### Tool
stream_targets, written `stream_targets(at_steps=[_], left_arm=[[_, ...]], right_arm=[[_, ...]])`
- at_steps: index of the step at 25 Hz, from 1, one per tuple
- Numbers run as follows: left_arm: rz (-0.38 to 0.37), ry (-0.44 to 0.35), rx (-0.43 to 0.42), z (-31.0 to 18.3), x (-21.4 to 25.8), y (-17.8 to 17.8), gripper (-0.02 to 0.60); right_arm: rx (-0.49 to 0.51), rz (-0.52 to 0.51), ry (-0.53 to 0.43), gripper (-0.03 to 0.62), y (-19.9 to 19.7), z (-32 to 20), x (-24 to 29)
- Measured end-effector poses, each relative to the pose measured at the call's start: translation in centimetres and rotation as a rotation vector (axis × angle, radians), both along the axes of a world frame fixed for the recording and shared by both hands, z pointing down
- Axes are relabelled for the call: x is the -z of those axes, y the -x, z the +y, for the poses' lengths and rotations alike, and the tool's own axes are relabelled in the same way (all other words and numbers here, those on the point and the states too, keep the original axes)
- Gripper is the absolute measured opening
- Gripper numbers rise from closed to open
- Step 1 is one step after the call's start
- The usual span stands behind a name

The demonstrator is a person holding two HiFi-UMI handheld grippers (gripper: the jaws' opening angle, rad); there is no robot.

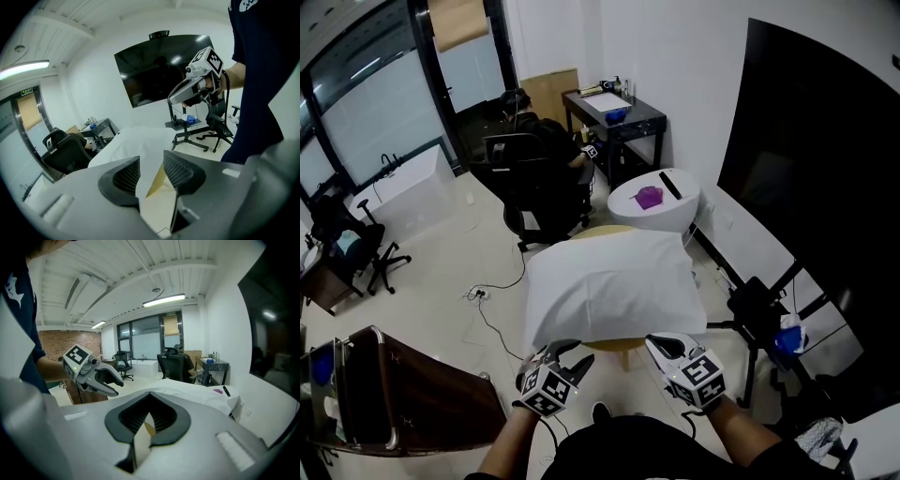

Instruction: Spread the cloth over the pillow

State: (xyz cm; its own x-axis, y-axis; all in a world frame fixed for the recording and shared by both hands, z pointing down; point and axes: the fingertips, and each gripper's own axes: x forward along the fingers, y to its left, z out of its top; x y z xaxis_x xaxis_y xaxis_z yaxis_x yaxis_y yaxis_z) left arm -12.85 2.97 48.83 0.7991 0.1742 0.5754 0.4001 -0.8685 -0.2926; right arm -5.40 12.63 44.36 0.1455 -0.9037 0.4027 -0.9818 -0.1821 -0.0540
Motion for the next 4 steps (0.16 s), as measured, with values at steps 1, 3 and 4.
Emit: stream_targets(at_steps=[1, 3, 4], left_arm=[[-0.001, -0.003, 0.0, 0.32, 0.13, 0.22, 0.149], [0.001, -0.008, 0.001, 0.96, 0.46, 0.53, 0.15], [0.003, -0.011, 0.002, 1.27, 0.64, 0.65, 0.15]], right_arm=[[0.006, 0.0, 0.0, 0.006, 0.28, 0.24, 0.07], [0.016, 0.001, -0.001, 0.006, 0.78, 0.73, 0.24], [0.021, 0.003, -0.002, 0.006, 1.01, 0.97, 0.33]])
